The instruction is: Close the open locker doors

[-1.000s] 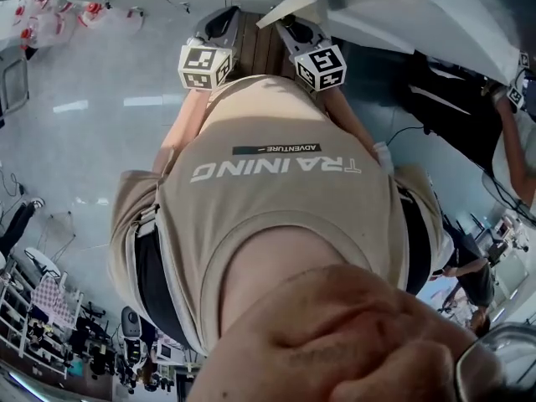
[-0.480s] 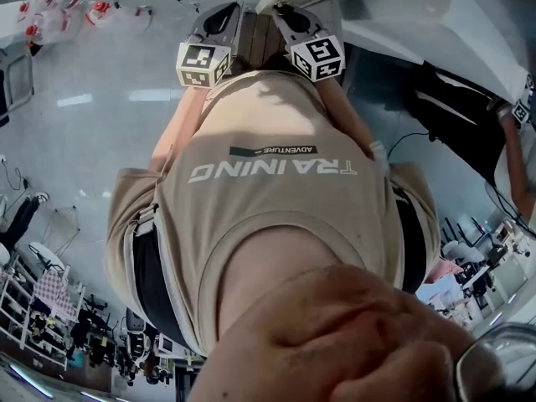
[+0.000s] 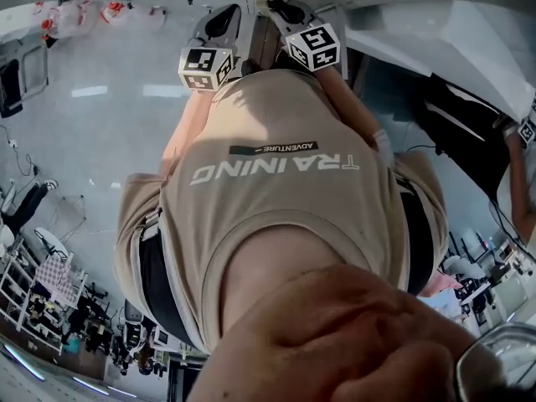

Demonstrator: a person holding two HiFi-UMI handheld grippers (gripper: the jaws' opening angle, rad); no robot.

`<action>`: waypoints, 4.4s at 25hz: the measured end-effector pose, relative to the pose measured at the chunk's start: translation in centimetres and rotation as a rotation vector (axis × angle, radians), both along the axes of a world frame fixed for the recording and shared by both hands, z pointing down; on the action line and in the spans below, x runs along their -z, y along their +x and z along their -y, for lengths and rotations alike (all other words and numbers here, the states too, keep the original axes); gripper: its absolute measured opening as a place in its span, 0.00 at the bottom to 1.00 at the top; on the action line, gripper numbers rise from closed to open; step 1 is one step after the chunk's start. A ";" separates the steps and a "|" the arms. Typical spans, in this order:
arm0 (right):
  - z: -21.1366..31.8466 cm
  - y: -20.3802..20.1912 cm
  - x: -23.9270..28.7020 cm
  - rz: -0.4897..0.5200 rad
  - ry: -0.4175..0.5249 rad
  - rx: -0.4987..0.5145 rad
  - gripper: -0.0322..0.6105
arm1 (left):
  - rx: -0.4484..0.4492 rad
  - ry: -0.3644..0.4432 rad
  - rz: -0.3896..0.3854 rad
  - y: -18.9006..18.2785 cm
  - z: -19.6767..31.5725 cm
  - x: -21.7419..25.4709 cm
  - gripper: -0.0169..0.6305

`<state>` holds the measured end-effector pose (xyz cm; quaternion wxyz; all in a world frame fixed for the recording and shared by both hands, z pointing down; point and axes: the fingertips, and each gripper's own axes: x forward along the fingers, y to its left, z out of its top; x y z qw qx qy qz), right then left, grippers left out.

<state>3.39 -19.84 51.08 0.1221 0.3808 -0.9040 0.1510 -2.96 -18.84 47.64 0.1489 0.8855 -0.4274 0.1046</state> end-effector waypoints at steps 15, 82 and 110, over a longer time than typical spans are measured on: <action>5.3 1.9 -1.4 -0.019 -0.041 -0.034 0.07 | 0.087 0.016 -0.032 -0.7 1.5 -0.3 0.02; -20.9 24.1 -16.4 -0.195 -0.270 -0.220 0.07 | -0.152 -0.149 0.136 15.0 -18.5 -6.1 0.02; -14.2 8.6 -14.9 -0.277 -0.248 -0.086 0.07 | -0.048 -0.085 0.045 -0.1 -10.6 -4.6 0.02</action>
